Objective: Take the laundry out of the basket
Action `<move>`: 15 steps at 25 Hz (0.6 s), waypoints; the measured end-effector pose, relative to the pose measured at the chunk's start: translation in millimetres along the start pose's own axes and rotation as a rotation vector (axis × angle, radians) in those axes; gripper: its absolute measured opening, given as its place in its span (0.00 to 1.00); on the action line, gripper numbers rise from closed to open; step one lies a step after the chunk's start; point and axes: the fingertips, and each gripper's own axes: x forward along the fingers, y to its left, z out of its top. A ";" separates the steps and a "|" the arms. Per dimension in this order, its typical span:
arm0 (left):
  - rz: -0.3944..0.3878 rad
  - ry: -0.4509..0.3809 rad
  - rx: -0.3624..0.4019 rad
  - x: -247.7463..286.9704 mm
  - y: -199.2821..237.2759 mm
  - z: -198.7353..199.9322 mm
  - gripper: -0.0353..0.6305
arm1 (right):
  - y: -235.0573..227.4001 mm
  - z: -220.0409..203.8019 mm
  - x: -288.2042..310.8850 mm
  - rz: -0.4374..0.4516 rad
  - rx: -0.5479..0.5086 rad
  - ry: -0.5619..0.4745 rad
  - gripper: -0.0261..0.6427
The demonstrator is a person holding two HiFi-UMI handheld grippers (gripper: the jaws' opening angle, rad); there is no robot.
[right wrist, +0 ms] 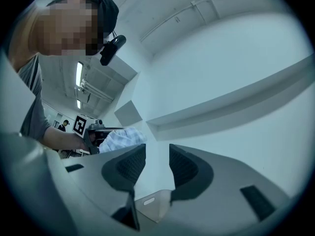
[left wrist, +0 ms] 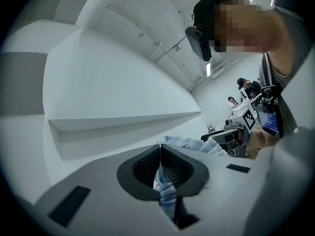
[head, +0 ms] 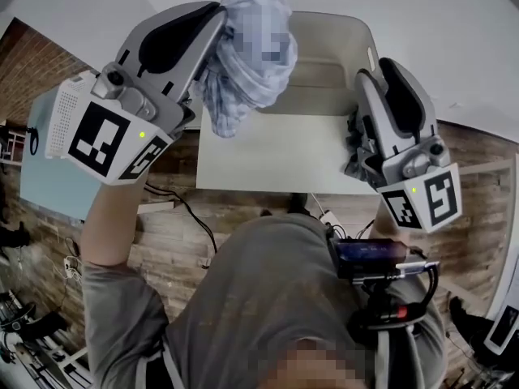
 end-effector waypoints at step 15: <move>-0.067 0.026 -0.134 -9.2 -49.6 -66.8 0.08 | -2.4 -14.3 -10.3 -0.083 -0.042 0.106 0.27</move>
